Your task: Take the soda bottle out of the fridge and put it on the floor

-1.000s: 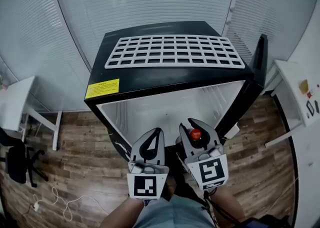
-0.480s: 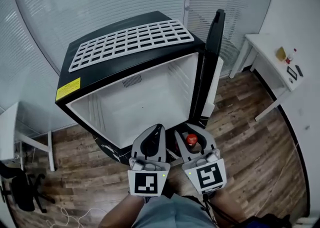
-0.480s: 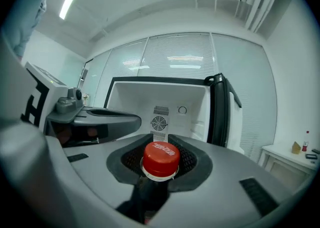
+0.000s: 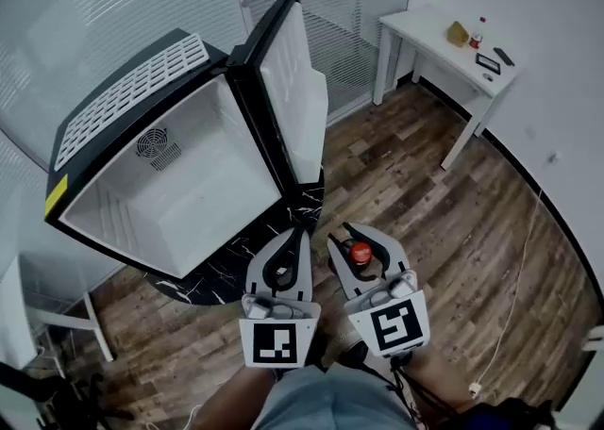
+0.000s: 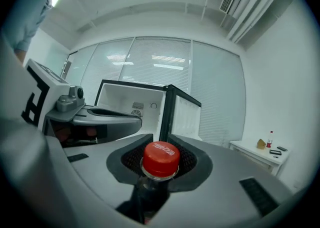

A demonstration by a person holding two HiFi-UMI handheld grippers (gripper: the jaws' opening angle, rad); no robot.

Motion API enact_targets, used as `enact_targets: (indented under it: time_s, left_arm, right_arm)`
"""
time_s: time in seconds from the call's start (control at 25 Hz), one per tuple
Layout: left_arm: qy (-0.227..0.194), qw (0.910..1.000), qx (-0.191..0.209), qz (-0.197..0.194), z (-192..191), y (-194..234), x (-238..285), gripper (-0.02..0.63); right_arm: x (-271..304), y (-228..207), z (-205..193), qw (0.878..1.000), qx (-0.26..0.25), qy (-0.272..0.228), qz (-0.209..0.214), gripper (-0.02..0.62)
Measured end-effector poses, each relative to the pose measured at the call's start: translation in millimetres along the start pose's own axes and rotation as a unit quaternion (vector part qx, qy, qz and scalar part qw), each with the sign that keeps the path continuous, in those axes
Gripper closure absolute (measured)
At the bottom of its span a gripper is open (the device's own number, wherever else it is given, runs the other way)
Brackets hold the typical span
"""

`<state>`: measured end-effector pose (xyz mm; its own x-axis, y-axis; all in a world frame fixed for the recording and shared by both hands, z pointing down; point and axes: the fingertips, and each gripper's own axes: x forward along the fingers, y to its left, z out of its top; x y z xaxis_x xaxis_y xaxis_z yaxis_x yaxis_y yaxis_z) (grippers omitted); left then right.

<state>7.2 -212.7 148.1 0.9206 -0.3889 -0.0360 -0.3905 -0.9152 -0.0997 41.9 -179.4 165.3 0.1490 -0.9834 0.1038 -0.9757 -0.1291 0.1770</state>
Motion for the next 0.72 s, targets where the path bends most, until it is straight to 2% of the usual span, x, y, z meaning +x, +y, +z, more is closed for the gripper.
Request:
enact_targets:
  time_s: [0.2,0.4,0.56,0.72]
  left_arm:
    - [0.005,0.9984,-0.009,-0.056,1.2,-78.9,9.8,0.589]
    - [0.007,0.9923,-0.007,-0.123,-3.0,-154.4,26.6,0.589]
    - [0.011,0.9836,-0.012,-0.18,-6.6,-219.5,37.9,0.589]
    - [0.027,0.9684,-0.011,-0.248,-19.8,-281.9,47.6,0.589]
  right_arm:
    - [-65.9,-48.5,-19.4,0.998,0.009,0.008,-0.061,0.491]
    - [-130.9,-92.1,-49.3,0.991,0.024,0.03,-0.13,0.491]
    - [-187.2,-125.3,-77.8,0.98,0.038,0.052,-0.188,0.491]
    - [-239.0,-154.6,-107.4,0.962,0.064,0.068,-0.256,0.491]
